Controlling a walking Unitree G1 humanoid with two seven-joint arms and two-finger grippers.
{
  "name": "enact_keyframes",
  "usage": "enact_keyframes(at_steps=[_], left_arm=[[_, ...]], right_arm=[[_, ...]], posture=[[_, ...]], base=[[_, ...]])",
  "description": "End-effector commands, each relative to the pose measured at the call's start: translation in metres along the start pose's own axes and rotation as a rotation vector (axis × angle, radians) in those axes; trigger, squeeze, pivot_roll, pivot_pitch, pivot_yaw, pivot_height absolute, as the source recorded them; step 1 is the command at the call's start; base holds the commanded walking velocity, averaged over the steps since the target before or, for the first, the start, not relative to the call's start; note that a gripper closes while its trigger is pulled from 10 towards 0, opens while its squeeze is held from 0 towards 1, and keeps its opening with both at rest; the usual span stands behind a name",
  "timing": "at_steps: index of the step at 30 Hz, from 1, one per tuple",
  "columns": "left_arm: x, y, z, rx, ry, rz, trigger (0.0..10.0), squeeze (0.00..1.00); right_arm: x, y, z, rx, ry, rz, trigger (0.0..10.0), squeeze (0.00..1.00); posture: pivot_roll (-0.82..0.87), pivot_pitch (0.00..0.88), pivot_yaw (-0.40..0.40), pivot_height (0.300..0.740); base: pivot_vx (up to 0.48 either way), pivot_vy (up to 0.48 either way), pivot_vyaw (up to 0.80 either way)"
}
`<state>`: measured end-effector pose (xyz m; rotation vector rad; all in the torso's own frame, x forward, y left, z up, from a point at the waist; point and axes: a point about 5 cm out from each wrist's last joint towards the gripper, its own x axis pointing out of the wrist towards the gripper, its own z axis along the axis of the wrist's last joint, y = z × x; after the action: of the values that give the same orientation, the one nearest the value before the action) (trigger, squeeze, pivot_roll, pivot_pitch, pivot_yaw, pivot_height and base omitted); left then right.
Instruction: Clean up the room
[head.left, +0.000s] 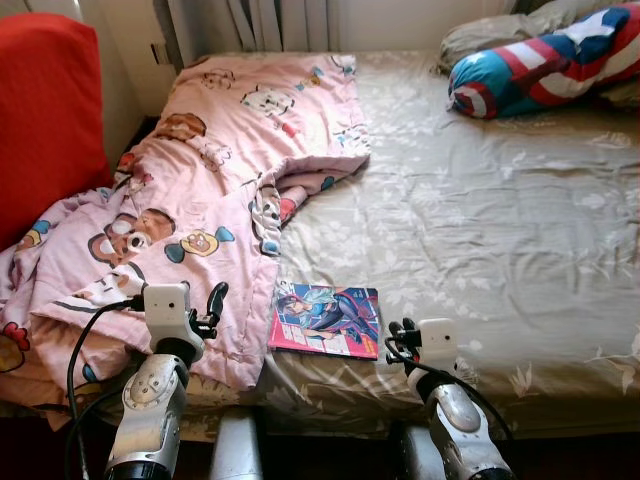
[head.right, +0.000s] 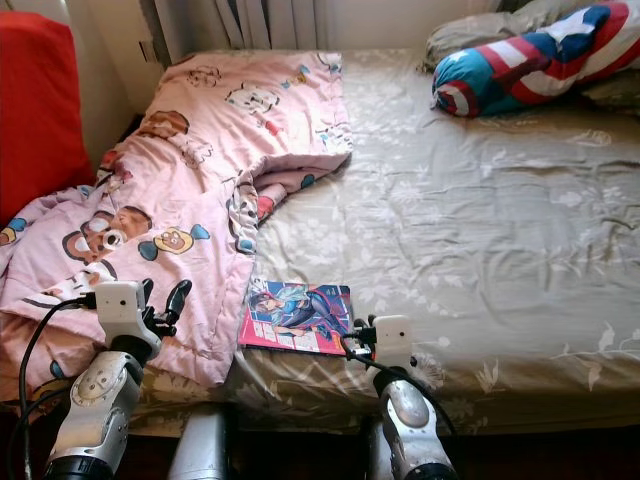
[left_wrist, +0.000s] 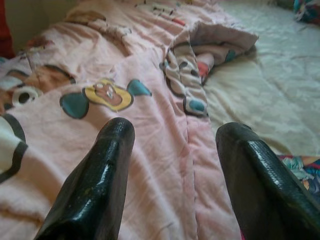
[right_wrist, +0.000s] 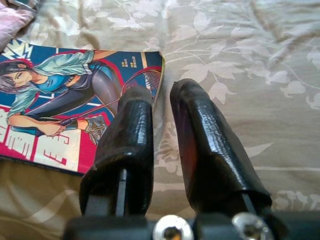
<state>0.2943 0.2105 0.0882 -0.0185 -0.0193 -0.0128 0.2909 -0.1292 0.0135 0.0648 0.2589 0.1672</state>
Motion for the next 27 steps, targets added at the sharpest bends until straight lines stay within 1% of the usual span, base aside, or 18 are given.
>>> enact_keyframes(at_steps=[1,3,4,6,10,13,14,15,16,18,19,20,21,22,23,24,27], left_arm=[[-0.003,0.002,0.0,0.0,-0.004,0.01,10.0,0.0],[-0.01,0.0,-0.003,-0.005,0.0,0.015,10.0,0.0],[-0.013,0.0,-0.004,-0.01,0.003,0.022,10.0,0.0],[-0.015,0.0,-0.005,-0.011,0.003,0.025,10.0,0.0],[-0.02,-0.001,-0.004,-0.014,0.0,0.03,10.0,0.0],[-0.022,-0.001,-0.003,-0.012,0.0,0.03,10.0,0.0],[-0.022,-0.001,-0.003,-0.011,0.0,0.03,10.0,0.0],[-0.024,-0.001,-0.002,-0.01,-0.001,0.031,10.0,0.0],[-0.025,-0.001,-0.002,-0.009,-0.001,0.032,10.0,0.0],[-0.027,0.001,-0.001,-0.006,-0.001,0.037,10.0,0.0],[-0.027,0.001,-0.001,-0.006,-0.001,0.037,10.0,0.0],[-0.029,0.002,0.0,-0.004,0.0,0.04,10.0,0.0],[-0.031,0.002,0.0,-0.001,0.001,0.041,10.0,0.0],[-0.031,0.002,0.0,-0.001,0.001,0.041,10.0,0.0],[-0.034,0.003,0.0,0.002,0.004,0.045,10.0,0.0],[-0.034,0.003,0.0,0.002,0.004,0.045,10.0,0.0],[-0.039,0.005,0.001,0.01,0.01,0.051,10.0,0.0]], right_arm=[[0.0,0.001,-0.004,0.004,0.023,-0.003,10.0,0.0],[0.004,0.005,0.002,-0.003,0.01,0.013,10.0,0.0],[0.007,0.009,0.004,-0.001,0.014,0.039,10.0,0.0],[0.007,0.01,0.005,-0.002,0.01,0.045,10.0,0.0],[0.009,0.013,0.007,0.011,-0.005,0.059,10.0,0.0],[0.012,0.016,0.011,0.051,-0.014,0.069,10.0,0.0],[0.014,0.017,0.012,0.073,-0.013,0.069,10.0,0.86],[0.016,0.019,0.014,0.102,-0.012,0.068,10.0,0.98],[0.016,0.019,0.015,0.12,-0.013,0.069,10.0,1.0],[0.019,0.02,0.015,0.181,0.001,0.061,10.0,1.0],[0.019,0.02,0.015,0.181,0.001,0.061,10.0,1.0],[0.02,0.019,0.015,0.246,0.015,0.036,10.0,1.0],[0.021,0.018,0.014,0.267,0.022,0.026,10.0,1.0],[0.021,0.018,0.014,0.267,0.022,0.026,10.0,1.0],[0.021,0.017,0.014,0.297,0.033,0.014,10.0,1.0],[0.021,0.017,0.014,0.297,0.033,0.014,10.0,1.0],[0.023,0.016,0.013,0.373,0.053,-0.007,10.0,1.0]], posture=[[0.09,0.196,-0.003,0.596],[0.1,0.213,-0.012,0.596],[0.1,0.219,-0.016,0.586],[0.11,0.227,-0.019,0.576],[0.12,0.237,-0.019,0.571],[0.14,0.244,-0.016,0.571],[0.14,0.244,-0.016,0.571],[0.15,0.248,-0.015,0.571],[0.16,0.251,-0.015,0.571],[0.16,0.253,-0.015,0.571],[0.16,0.253,-0.015,0.571],[0.17,0.259,-0.013,0.571],[0.18,0.263,-0.011,0.571],[0.18,0.263,-0.011,0.571],[0.19,0.269,-0.009,0.571],[0.19,0.269,-0.009,0.571],[0.2,0.283,-0.004,0.571]], base=[[0.0,0.0,0.0],[0.0,0.0,0.0],[0.0,0.0,0.0],[0.0,0.0,0.0],[0.0,0.0,0.0],[0.0,0.0,0.0],[0.0,0.0,0.0],[0.0,0.0,0.0],[0.0,0.0,0.0],[0.0,0.0,0.0],[0.0,0.0,0.0],[0.0,0.0,0.0],[0.0,0.0,0.0],[0.0,0.0,0.0],[0.0,0.0,0.0],[0.0,0.0,0.0],[0.0,0.0,0.0]])
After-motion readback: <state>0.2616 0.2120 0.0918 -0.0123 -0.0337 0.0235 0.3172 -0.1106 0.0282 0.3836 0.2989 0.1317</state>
